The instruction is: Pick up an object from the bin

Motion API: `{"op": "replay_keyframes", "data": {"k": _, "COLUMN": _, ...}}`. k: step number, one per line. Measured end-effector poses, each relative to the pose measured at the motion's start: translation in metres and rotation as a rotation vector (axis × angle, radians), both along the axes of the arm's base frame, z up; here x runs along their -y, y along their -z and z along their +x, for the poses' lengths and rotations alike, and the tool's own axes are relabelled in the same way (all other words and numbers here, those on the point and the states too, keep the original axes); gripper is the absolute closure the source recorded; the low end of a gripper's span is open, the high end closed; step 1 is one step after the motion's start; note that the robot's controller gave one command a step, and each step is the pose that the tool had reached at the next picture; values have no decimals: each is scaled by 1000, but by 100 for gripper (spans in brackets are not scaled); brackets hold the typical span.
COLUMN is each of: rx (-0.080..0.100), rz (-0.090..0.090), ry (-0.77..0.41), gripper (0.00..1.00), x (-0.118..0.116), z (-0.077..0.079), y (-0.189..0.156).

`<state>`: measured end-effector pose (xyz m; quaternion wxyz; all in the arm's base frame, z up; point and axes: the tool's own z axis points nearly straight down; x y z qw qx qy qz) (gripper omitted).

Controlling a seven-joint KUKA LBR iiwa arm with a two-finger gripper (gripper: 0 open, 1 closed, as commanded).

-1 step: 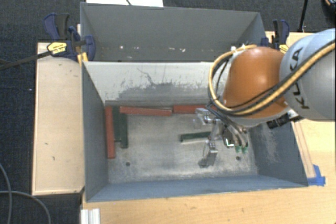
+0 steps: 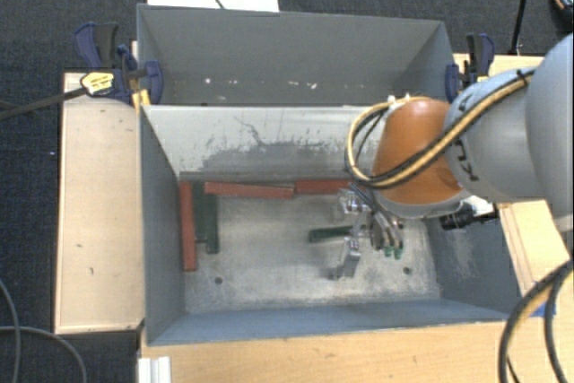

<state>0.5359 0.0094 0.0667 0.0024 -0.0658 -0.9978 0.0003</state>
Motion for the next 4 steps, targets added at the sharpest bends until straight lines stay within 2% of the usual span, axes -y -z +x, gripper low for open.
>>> {"op": "replay_keyframes", "data": {"k": 4, "rx": 5, "rz": 2, "ry": 8, "gripper": 0, "x": -1, "z": 1, "y": -2}}
